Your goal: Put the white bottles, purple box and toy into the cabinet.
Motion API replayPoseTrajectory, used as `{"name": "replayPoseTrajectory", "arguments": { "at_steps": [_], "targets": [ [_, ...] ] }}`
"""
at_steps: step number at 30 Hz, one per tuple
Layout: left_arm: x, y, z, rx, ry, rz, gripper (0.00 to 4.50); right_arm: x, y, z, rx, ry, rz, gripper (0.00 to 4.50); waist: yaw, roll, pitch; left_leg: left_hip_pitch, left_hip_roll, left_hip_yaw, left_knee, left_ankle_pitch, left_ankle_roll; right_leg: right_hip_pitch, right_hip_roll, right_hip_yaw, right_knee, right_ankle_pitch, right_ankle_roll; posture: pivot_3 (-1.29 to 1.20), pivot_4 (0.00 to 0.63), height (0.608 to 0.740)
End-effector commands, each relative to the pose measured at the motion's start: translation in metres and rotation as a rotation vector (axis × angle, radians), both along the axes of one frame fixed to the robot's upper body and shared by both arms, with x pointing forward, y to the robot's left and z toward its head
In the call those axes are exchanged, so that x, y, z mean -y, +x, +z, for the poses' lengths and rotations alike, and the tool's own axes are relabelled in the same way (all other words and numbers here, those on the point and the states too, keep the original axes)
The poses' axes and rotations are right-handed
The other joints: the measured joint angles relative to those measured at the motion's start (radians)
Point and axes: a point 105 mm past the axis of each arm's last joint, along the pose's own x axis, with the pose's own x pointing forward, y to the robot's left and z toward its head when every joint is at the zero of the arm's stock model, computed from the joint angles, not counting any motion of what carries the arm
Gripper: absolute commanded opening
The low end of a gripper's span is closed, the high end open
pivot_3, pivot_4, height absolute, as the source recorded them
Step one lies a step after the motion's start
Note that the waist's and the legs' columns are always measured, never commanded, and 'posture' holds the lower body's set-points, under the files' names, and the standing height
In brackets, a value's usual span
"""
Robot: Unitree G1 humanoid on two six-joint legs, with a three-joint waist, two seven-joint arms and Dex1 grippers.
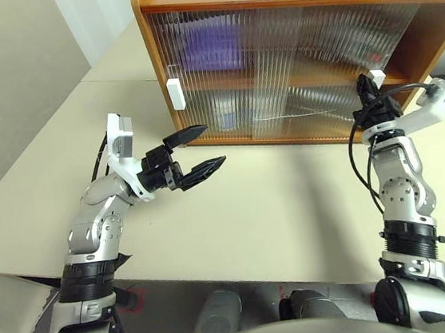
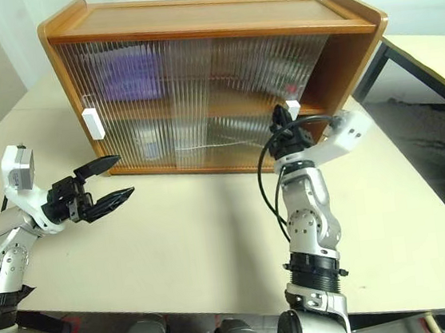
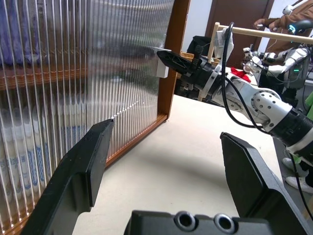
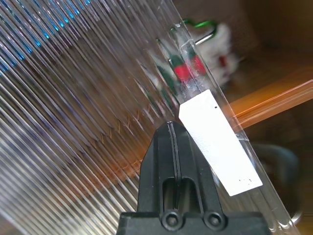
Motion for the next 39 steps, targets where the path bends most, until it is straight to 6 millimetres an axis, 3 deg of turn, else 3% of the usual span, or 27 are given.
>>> {"name": "replayPoseTrajectory", "arguments": {
  "at_steps": [1, 14, 23, 31, 36, 39],
  "targets": [
    [0.0, 0.0, -0.001, 0.0, 0.013, -0.003, 4.5, 0.026, -0.002, -0.005, -0.019, 0.001, -0.078, 0.04, 0.0, 0.0, 0.0, 0.0, 0.0, 0.0, 0.0, 0.0, 0.0, 0.0, 0.0, 0.0, 0.0, 0.0, 0.0, 0.2, 0.022, 0.74],
    [-0.001, -0.001, -0.001, 0.0, 0.018, -0.005, 4.5, 0.06, -0.008, -0.002, -0.02, -0.056, -0.163, 0.04, -0.002, 0.0, 0.0, 0.0, 0.0, 0.001, 0.0, 0.0, 0.001, 0.0, 0.0, 0.001, 0.0, 0.0, 0.002, 0.2, 0.017, 0.74],
    [-0.002, 0.0, -0.001, 0.0, 0.02, -0.007, 4.5, 0.061, -0.011, -0.001, -0.004, -0.047, -0.165, 0.04, -0.001, 0.0, -0.001, -0.001, -0.001, 0.001, 0.001, 0.001, 0.001, 0.001, 0.0, 0.002, -0.001, 0.002, 0.005, 0.2, 0.017, 0.74],
    [-0.003, 0.0, -0.001, -0.002, 0.023, -0.003, 4.5, 0.017, -0.013, 0.002, 0.053, -0.012, 0.054, 0.04, -0.009, 0.001, -0.001, 0.0, -0.001, 0.002, 0.0, 0.001, 0.001, 0.001, 0.001, 0.001, -0.001, 0.002, 0.006, 0.2, 0.025, 0.74],
    [-0.006, -0.001, -0.002, -0.004, 0.026, 0.007, 4.5, -0.014, -0.022, -0.001, 0.075, -0.129, 0.213, 0.04, -0.017, 0.001, -0.001, 0.0, -0.004, 0.002, -0.001, 0.0, 0.0, 0.001, 0.002, 0.001, -0.001, 0.003, 0.006, 0.2, 0.028, 0.74],
    [-0.012, -0.001, -0.002, -0.007, 0.031, 0.026, 4.5, -0.039, -0.037, -0.005, 0.099, -0.216, 0.398, 0.04, -0.019, 0.001, -0.001, 0.0, -0.005, 0.001, -0.002, 0.001, 0.0, 0.001, 0.003, 0.001, -0.001, 0.002, 0.006, 0.2, 0.028, 0.74]
  ]
}}
